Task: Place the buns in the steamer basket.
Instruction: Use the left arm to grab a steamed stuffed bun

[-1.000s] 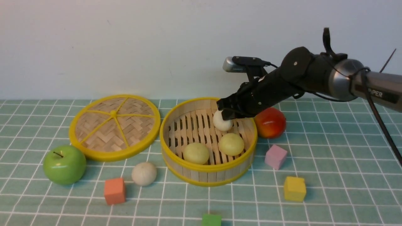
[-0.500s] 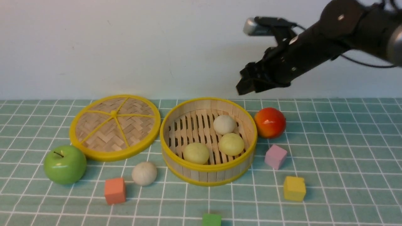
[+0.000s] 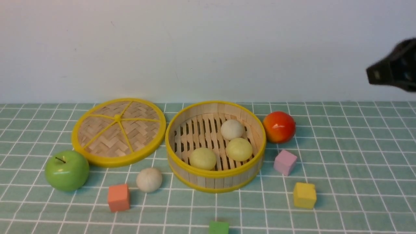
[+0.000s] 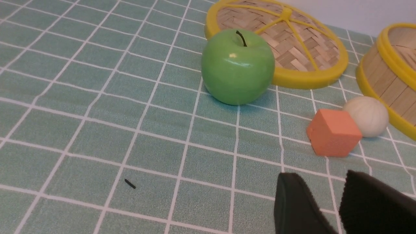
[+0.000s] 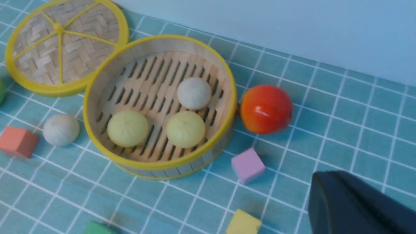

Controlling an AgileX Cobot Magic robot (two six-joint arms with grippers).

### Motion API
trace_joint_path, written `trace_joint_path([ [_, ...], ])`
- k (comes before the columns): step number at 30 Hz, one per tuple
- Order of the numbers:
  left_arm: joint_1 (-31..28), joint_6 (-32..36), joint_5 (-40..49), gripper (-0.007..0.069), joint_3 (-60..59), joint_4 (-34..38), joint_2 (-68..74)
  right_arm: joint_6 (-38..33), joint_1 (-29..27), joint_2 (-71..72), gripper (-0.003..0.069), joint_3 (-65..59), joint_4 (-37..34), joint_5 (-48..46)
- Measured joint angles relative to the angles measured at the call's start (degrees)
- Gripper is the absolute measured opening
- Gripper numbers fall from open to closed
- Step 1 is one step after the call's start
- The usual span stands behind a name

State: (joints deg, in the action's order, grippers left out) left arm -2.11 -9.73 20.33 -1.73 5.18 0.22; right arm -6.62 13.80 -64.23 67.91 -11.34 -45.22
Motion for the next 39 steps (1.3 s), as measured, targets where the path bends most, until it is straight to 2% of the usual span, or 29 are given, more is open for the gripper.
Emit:
trace_joint_path([
  [4, 0.0, 0.0, 0.0, 0.0238, 0.0, 0.0, 0.0, 0.08, 0.0, 16.1, -0.0015, -20.23, 0.13, 13.03],
  [6, 0.0, 0.0, 0.0, 0.0238, 0.0, 0.0, 0.0, 0.08, 0.0, 20.36, -0.0014, -25.13, 0.28, 16.19],
  [8, 0.0, 0.0, 0.0, 0.0238, 0.0, 0.0, 0.0, 0.08, 0.0, 30.32, -0.0013, -34.4, 0.57, 25.09],
  [15, 0.0, 0.0, 0.0, 0.0238, 0.0, 0.0, 0.0, 0.08, 0.0, 51.2, -0.0011, -51.05, 0.79, 38.23],
  [21, 0.0, 0.0, 0.0, 0.0238, 0.0, 0.0, 0.0, -1.11, 0.0, 59.79, -0.0006, -56.83, 1.71, 40.13],
  [28, 0.0, 0.0, 0.0, 0.0238, 0.0, 0.0, 0.0, -2.13, 0.0, 60.98, -0.0001, -57.98, 3.11, 40.07],
  [34, 0.0, 0.0, 0.0, 0.0238, 0.0, 0.0, 0.0, -2.7, 0.0, 60.98, 0.0, -58.08, 7.47, 34.1],
  [38, 0.0, 0.0, 0.0, 0.0238, 0.0, 0.0, 0.0, -2.7, -3.57, 63.44, 0.0002, -59.74, 9.17, 30.72],
  [39, 0.0, 0.0, 0.0, 0.0238, 0.0, 0.0, 0.0, -2.31, -7.18, 64.61, 0.0003, -61.87, 9.26, 30.56],
])
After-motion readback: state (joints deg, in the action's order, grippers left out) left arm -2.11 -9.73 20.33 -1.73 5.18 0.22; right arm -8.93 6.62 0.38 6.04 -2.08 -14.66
